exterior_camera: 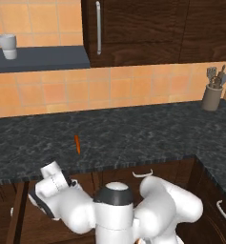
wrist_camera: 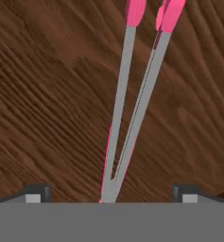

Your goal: Pick the tongs from the drawer and place it on the counter.

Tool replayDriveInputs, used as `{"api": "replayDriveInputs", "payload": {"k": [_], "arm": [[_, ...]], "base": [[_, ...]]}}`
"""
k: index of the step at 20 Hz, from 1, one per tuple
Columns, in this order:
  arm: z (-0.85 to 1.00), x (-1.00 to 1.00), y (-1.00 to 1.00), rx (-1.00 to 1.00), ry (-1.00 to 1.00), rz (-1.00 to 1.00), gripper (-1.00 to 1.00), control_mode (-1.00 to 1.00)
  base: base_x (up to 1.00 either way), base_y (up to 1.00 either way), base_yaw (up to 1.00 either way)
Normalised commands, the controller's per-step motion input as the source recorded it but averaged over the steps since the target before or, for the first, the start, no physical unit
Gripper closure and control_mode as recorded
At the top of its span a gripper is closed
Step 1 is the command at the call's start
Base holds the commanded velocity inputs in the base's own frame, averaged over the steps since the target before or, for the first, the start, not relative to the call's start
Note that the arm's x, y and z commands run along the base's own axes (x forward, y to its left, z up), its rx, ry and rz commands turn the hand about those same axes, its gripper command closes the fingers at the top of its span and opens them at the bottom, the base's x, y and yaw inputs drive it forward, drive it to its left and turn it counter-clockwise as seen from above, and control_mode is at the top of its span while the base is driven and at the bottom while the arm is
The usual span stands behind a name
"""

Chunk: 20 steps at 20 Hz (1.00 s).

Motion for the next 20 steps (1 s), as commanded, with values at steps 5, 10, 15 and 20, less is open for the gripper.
{"api": "replayDriveInputs", "payload": {"k": [5, 10, 15, 20], "arm": [[-0.57, 0.01, 0.05, -0.02, 0.03, 0.0, -1.0, -1.0], [-0.8, 0.0, 0.0, -0.08, 0.02, 0.0, 1.0, -1.0], [-0.72, -0.31, 0.0, -0.05, 0.0, 0.0, 1.0, -1.0], [-0.43, -0.87, 0.0, 0.0, 0.0, 0.0, 1.0, -1.0]], "base": [[0.0, 0.0, 0.0], [0.0, 0.0, 0.0], [0.0, 0.0, 0.0], [0.0, 0.0, 0.0]]}}
